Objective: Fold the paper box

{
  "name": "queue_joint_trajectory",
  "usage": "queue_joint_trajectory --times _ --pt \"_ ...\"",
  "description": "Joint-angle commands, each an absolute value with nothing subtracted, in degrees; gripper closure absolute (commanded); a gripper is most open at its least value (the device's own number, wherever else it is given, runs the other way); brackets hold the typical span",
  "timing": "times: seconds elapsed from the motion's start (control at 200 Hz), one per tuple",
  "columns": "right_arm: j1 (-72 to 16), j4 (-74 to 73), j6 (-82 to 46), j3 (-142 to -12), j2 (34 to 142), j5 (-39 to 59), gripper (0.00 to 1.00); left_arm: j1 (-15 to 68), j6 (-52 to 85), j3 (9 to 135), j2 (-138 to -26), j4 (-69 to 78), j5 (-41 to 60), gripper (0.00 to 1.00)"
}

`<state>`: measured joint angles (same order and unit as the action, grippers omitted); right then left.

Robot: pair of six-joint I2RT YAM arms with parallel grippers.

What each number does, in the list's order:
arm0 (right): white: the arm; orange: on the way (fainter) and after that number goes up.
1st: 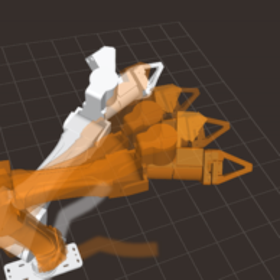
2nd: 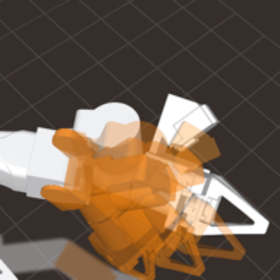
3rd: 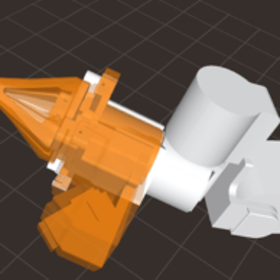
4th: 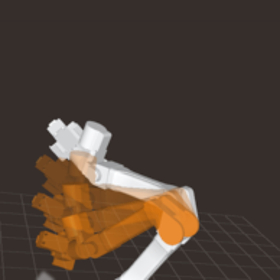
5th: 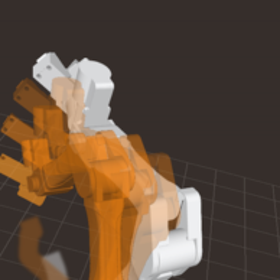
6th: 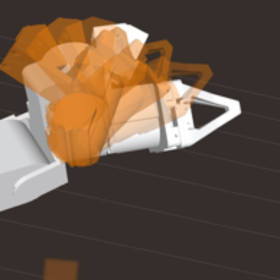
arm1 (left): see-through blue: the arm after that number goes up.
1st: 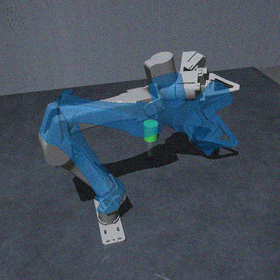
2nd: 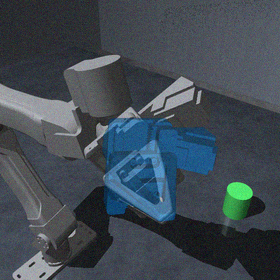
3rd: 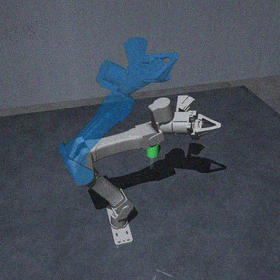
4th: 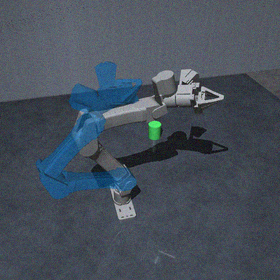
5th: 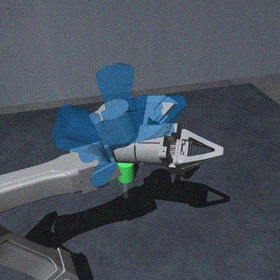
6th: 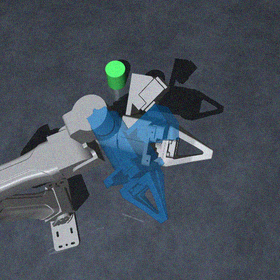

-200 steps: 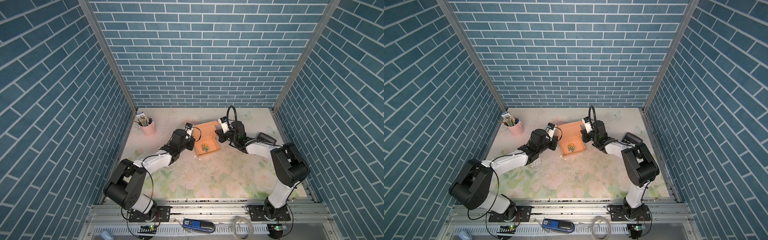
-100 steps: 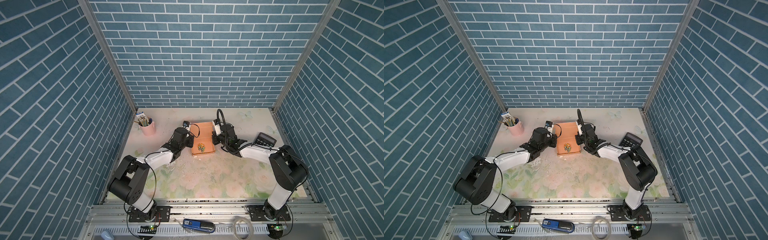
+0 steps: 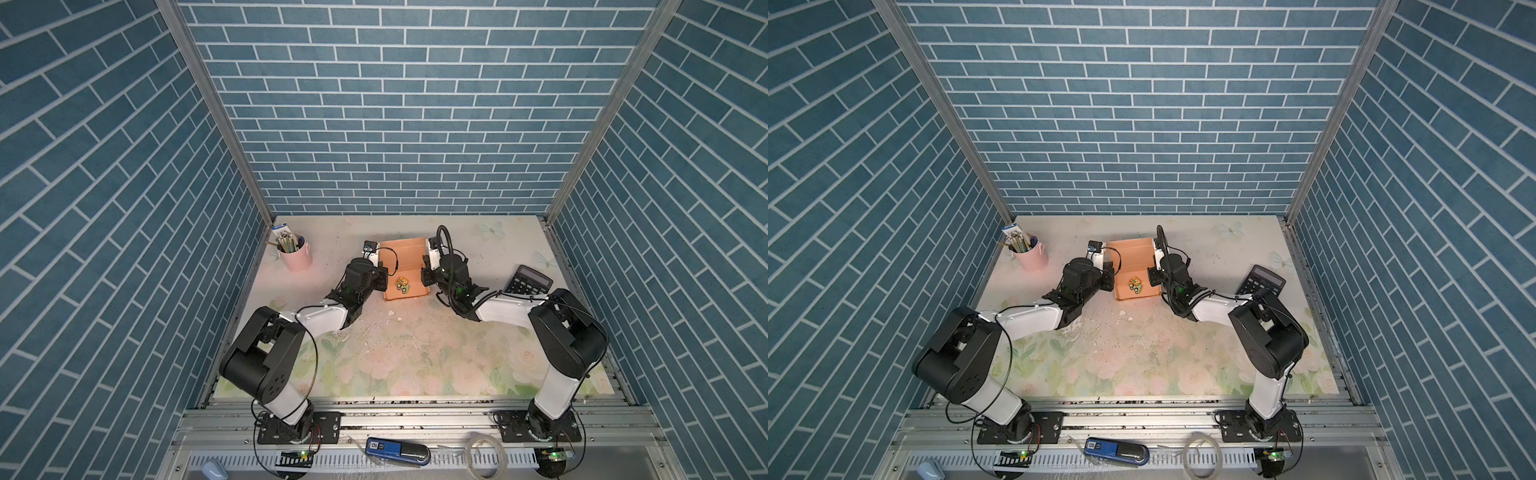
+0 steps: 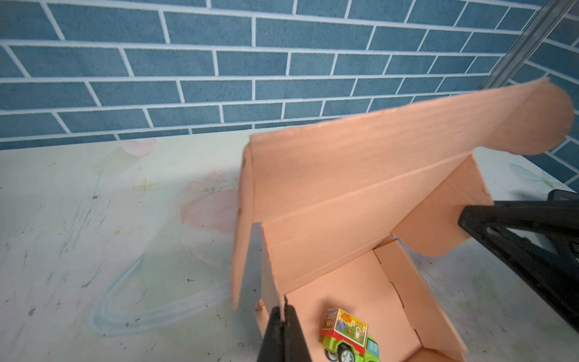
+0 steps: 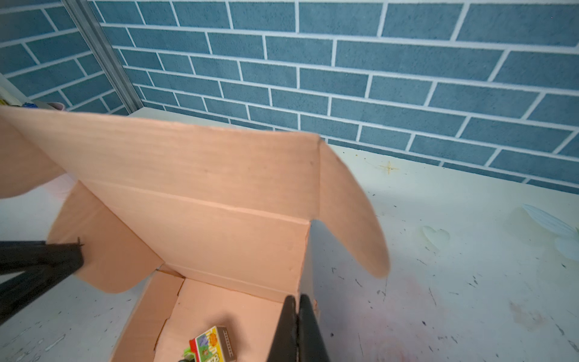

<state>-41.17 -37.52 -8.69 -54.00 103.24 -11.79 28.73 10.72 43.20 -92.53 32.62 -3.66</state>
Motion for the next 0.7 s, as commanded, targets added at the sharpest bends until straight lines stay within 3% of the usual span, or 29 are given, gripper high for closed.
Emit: queue_joint_trajectory --times 0.0,0.32,0.695 --pt "-42.2 -46.8 -8.1 -51.7 105.3 -11.0 1.00 29.4 9.1 41.3 -94.7 41.2 -2.2 1.00" --pt "-42.6 -54.5 -9.1 -45.4 106.1 -10.4 1.00 29.5 9.3 36.4 -96.9 49.8 -0.5 1.00" --pt "-44.5 -55.7 -9.5 -42.0 104.6 -12.3 1.00 30.5 9.6 32.9 -95.0 49.8 -0.7 1.00"
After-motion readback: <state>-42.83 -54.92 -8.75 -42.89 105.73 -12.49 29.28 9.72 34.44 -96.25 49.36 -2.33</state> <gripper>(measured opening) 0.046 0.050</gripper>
